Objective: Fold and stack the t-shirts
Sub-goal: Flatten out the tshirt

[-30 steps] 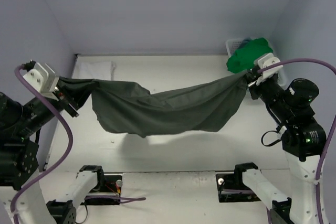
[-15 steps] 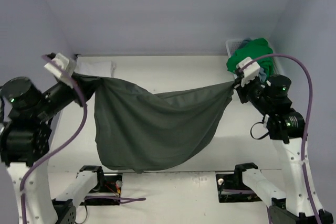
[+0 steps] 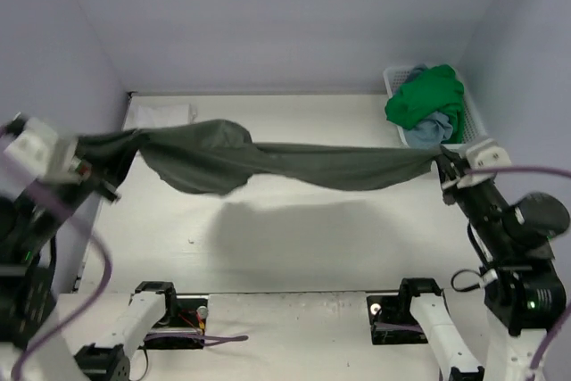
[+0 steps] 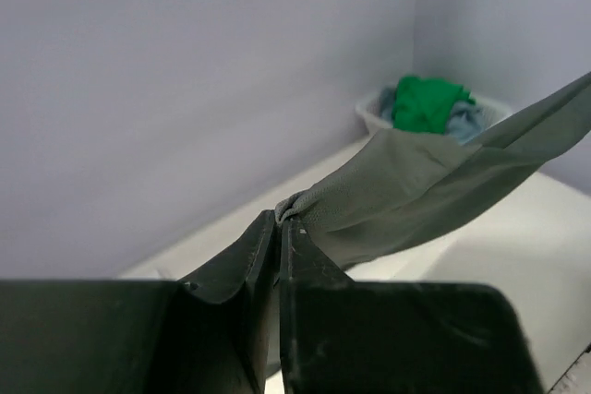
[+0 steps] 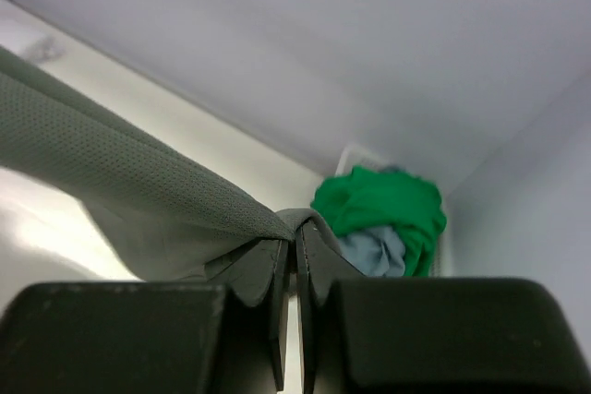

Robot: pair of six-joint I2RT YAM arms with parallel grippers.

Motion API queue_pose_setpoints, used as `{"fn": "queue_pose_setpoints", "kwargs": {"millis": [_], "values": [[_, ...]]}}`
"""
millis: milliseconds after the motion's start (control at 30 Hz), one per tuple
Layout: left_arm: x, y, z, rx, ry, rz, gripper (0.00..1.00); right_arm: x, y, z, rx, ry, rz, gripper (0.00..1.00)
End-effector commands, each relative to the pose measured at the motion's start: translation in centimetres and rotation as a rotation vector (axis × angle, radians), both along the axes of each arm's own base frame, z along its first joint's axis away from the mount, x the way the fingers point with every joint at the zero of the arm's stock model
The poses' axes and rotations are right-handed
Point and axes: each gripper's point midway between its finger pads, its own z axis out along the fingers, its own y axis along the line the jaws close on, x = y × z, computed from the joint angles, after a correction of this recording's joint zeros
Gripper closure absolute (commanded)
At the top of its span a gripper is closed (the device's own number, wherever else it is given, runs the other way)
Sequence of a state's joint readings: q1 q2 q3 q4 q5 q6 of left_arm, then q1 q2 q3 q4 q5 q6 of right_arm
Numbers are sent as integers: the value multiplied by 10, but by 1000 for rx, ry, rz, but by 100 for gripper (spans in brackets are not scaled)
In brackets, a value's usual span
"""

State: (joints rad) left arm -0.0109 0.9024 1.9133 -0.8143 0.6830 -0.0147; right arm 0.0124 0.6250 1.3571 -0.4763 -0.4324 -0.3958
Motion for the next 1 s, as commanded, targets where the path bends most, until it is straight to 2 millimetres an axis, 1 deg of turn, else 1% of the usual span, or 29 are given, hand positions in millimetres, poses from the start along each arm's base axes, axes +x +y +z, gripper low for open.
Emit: {"fn": "queue_pose_setpoints", "kwargs": {"millis": [0, 33, 67, 100, 133, 167, 233, 300, 367, 433, 533, 567, 633, 667, 700, 733, 767, 800, 833, 867, 900, 933, 967], "values": [[-71, -7, 39, -17, -188, -50, 100, -20, 7, 27, 22, -100, 39, 100], [-76, -7, 38, -16, -193, -53, 100, -20, 7, 27, 22, -102, 39, 100], [-83, -7, 39, -17, -204, -52, 100, -25, 7, 29, 18, -116, 38, 100], [-86, -7, 37, -17, -209, -50, 100, -34, 8, 34, 10, -145, 39, 100], [-99, -7, 38, -13, -240, -50, 100, -38, 8, 34, 2, -154, 42, 100], [-102, -7, 36, -9, -246, -52, 100, -45, 7, 38, -11, -180, 33, 100], [-109, -7, 29, 1, -240, -52, 100, -51, 6, 37, -33, -195, 29, 100], [-111, -7, 21, 8, -220, -57, 100, -57, 4, 38, -42, -214, 15, 100], [-110, -8, 17, 12, -214, -58, 100, -56, 3, 35, -43, -206, 10, 100], [-103, -8, 13, 12, -192, -59, 100, -51, 2, 32, -47, -193, 8, 100], [-90, -9, 8, 14, -162, -67, 100, -37, 2, 22, -52, -153, 16, 100], [-80, -9, 2, 14, -137, -67, 100, -28, 2, 17, -53, -126, 18, 100], [-63, -8, -2, 18, -119, -63, 100, -12, 3, -1, -70, -71, 34, 100], [-48, -8, -13, 19, -79, -59, 100, 3, 4, -14, -73, -17, 43, 100], [-35, -7, -16, 17, -67, -50, 100, 14, 5, -31, -87, 28, 57, 100], [-18, -5, -29, 41, -40, -44, 100, 28, 6, -47, -95, 80, 74, 100], [-7, -4, -36, 45, -22, -38, 100, 38, 8, -60, -103, 120, 91, 100], [9, -3, -42, 54, -7, -28, 100, 47, 9, -78, -106, 171, 105, 100], [22, -2, -52, 57, 19, -26, 100, 62, 11, -94, -119, 216, 127, 100], [45, -2, -71, 63, 68, -24, 100, 70, 12, -105, -124, 248, 141, 100], [57, -1, -80, 64, 88, -17, 100, 83, 12, -127, -125, 312, 155, 100], [68, 0, -88, 65, 102, -14, 100, 93, 13, -131, -133, 310, 163, 100], [90, 0, -104, 64, 131, -11, 100, 101, 12, -139, -136, 329, 165, 100]]}}
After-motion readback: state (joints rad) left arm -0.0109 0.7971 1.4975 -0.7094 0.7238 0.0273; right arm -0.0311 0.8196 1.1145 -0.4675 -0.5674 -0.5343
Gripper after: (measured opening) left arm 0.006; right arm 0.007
